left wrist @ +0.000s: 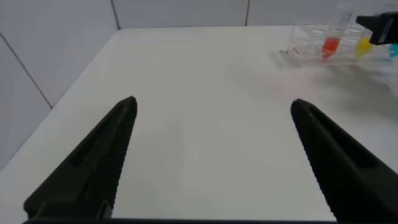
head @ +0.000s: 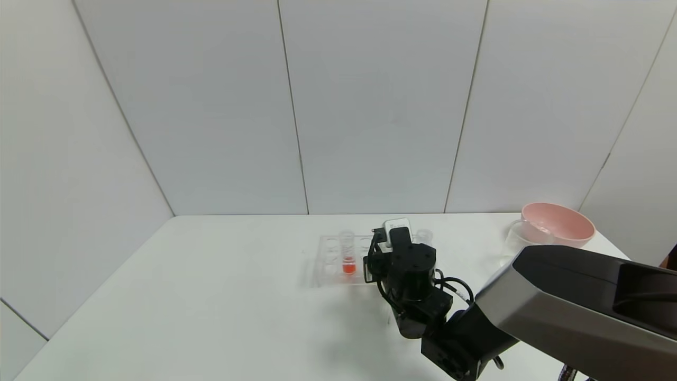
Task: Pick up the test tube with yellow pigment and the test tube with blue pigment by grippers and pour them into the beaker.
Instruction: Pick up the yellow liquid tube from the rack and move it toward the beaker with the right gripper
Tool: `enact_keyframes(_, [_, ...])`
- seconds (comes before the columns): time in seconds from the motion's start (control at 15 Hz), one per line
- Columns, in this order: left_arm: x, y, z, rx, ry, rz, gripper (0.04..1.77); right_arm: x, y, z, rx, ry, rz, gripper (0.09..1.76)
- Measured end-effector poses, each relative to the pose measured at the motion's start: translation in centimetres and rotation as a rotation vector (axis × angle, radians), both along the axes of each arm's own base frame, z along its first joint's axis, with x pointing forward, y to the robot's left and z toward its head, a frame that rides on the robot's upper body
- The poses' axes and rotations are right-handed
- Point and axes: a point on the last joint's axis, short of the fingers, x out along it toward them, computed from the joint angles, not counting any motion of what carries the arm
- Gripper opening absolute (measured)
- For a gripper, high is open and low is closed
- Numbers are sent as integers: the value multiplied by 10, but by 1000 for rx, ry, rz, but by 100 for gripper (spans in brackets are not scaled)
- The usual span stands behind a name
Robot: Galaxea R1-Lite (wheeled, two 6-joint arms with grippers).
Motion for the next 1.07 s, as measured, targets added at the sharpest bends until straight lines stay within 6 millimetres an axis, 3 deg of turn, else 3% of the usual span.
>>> enact_keyframes(0.53, [0, 0, 0, 0, 0, 0, 176, -4, 3, 5, -8, -9, 11, 56])
enact_keyframes(1.07, [0, 0, 0, 0, 0, 0, 176, -10, -2, 45, 6, -41, 31, 56])
